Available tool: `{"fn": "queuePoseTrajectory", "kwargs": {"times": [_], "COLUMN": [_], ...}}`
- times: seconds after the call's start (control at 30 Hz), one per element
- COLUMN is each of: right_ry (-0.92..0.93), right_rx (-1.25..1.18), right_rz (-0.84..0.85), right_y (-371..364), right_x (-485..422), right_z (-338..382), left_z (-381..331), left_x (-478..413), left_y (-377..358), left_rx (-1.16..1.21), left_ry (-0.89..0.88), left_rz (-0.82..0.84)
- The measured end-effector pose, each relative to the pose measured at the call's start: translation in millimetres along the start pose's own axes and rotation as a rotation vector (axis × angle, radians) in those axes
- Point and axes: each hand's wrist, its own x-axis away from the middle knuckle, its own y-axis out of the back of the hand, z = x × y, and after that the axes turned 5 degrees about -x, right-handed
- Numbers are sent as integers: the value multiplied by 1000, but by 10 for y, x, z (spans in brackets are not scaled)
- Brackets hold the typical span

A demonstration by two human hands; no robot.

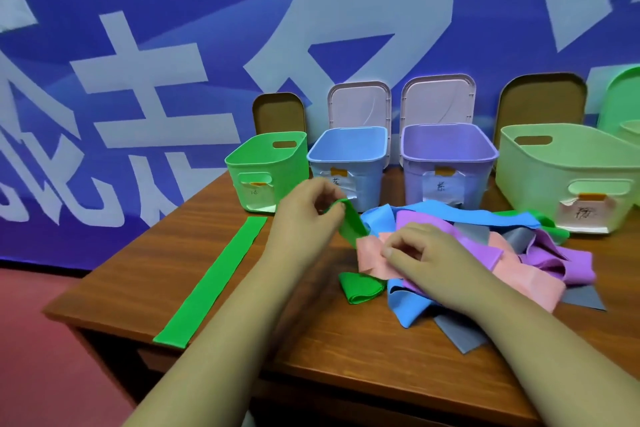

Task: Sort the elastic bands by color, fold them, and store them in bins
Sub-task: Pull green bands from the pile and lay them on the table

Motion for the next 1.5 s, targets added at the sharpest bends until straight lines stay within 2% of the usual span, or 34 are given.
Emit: {"fn": "queuePoseTrajectory", "kwargs": {"times": [0.13,0.33,0.5,0.67,0.77,0.9,1.1,1.27,1.5], "right_ry": [0,0,-6,14,21,-37,15,85,215], "right_rx": [-20,-80,-115,-150,-175,-293,-313,-189,198], "right_rz": [5,-111,-229,-285,-333,-378,-361,-283,-144], "right_y": [16,80,122,145,157,200,489,720,866], "right_x": [37,94,98,109,123,118,-28,-136,-219], "right_z": [-10,67,92,102,124,201,478,737,955], "left_z": [-218,-537,-870,-1065,-1076,-999,-881,-795,-692], "left_x": [-141,-406,-673,-700,-604,-434,-309,-290,-244], "left_y": [27,123,325,353,276,172,182,222,232], "left_rx": [94,206,243,212,182,161,121,114,174], "left_ry": [-30,-12,-53,-155,-184,-173,-175,-164,-115], "left_rz": [-81,-207,-202,-133,-28,154,253,288,277]}}
